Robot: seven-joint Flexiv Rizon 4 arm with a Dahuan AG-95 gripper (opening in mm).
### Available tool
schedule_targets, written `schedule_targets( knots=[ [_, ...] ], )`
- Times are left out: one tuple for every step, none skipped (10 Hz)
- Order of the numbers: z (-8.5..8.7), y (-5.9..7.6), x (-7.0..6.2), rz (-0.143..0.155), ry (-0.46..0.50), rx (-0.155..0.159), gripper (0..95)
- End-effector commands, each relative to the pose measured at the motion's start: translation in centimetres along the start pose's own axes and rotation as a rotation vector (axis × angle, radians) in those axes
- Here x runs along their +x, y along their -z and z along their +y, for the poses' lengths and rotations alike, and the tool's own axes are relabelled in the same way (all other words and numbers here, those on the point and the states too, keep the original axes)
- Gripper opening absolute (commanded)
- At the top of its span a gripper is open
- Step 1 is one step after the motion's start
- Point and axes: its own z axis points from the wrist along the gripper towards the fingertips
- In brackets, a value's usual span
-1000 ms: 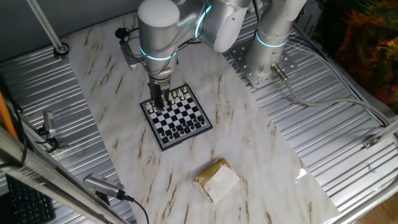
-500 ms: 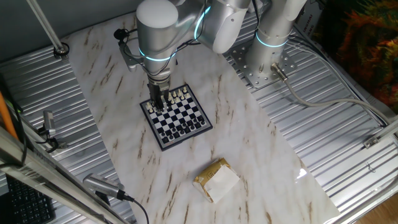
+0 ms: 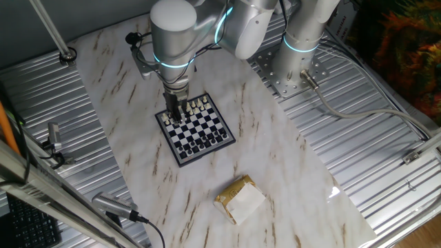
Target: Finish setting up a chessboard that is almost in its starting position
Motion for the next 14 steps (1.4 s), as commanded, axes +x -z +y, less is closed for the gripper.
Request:
schedule_targets(
  knots=[
    [-0.06,-0.02,0.02,0.0,0.003,-0.001,0.0],
    [-0.06,-0.02,0.02,0.003,0.005,0.002,0.0],
    [-0.06,-0.02,0.02,0.001,0.025,0.007,0.0],
    [-0.06,-0.02,0.02,-0.002,0.038,0.009,0.0],
    [-0.06,-0.02,0.02,-0.006,0.052,0.011,0.0],
    [-0.06,-0.02,0.02,-0.01,0.066,0.015,0.0],
    [-0.06,-0.02,0.02,-0.017,0.103,0.014,0.0],
    [-0.06,-0.02,0.02,-0.017,0.126,0.012,0.0],
    [-0.06,-0.02,0.02,-0.017,0.158,0.009,0.0],
    [-0.06,-0.02,0.02,-0.018,0.163,0.008,0.0],
    [-0.06,-0.02,0.02,-0.02,0.186,0.004,0.0],
    [-0.06,-0.02,0.02,-0.02,0.194,-0.002,0.0],
    [-0.06,-0.02,0.02,-0.02,0.2,-0.004,0.0],
    [-0.06,-0.02,0.02,-0.019,0.211,-0.014,0.0]
  ],
)
